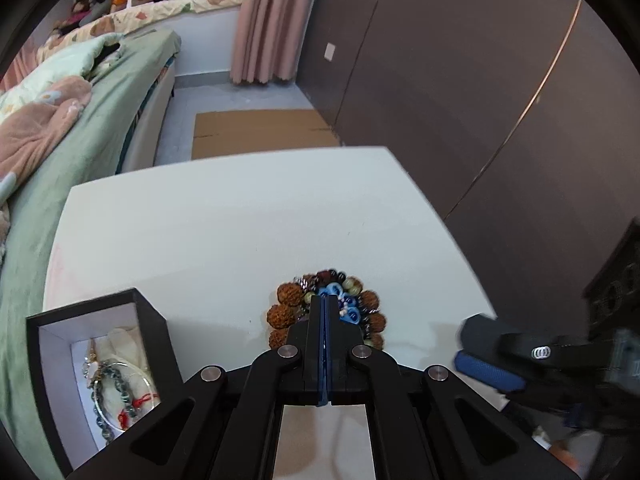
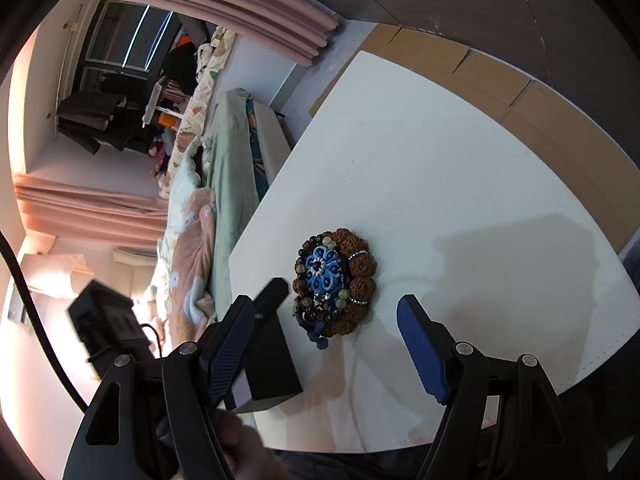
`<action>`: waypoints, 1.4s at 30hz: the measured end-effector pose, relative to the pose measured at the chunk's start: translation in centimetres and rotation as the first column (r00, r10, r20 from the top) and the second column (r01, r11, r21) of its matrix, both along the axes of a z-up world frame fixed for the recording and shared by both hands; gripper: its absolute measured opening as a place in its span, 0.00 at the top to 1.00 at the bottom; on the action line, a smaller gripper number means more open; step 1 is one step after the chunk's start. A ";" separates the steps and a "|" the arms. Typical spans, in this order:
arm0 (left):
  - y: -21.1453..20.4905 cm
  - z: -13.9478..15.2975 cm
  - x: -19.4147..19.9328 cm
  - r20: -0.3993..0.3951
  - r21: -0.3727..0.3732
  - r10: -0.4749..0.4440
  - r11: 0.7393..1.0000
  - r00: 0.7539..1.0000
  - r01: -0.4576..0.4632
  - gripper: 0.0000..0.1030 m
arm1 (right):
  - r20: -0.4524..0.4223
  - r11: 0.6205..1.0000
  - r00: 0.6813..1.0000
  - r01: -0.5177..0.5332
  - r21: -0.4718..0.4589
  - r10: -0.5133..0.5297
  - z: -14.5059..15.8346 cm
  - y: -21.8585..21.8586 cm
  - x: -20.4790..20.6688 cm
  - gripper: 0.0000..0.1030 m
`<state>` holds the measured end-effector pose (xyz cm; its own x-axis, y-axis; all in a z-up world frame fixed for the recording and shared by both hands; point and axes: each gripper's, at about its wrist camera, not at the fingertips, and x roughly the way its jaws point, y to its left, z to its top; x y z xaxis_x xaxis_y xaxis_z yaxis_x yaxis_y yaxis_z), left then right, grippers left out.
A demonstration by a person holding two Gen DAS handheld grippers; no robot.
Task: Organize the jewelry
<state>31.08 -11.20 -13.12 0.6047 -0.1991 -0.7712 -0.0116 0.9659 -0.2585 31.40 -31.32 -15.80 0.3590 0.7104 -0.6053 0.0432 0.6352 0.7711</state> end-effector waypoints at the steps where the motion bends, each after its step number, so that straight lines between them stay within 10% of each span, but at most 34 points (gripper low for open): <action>1: 0.1 0.3 0.1 0.006 -0.006 -0.001 1.000 1.000 0.001 1.00 | 0.000 1.000 1.000 -0.001 -0.003 0.001 0.0 0.1 0.0 0.28; 9: 0.8 -0.4 1.6 -0.078 -0.034 0.007 0.999 0.997 -0.009 0.98 | -0.005 1.000 1.000 0.008 -0.008 -0.008 0.0 0.4 -0.3 0.28; 14: 0.5 -1.1 1.8 -0.078 -0.032 0.006 0.999 0.997 -0.008 0.56 | -0.006 1.000 1.000 0.010 -0.016 -0.010 0.0 0.4 -0.2 0.28; 21: -0.7 -1.8 1.5 -0.039 0.060 -0.007 0.998 0.999 0.009 0.57 | -0.008 1.000 1.000 0.014 -0.005 -0.014 0.0 0.3 -0.2 0.28; 28: -1.9 -3.2 1.7 -0.057 0.173 -0.028 0.984 0.998 0.038 0.84 | -0.006 1.000 1.000 0.007 -0.001 -0.007 -0.1 0.2 -0.1 0.28; 42: 1.4 2.0 -0.6 0.035 0.060 -0.004 0.998 0.999 0.002 0.90 | 0.024 0.999 1.000 -0.017 -0.035 0.018 0.3 1.7 0.0 0.28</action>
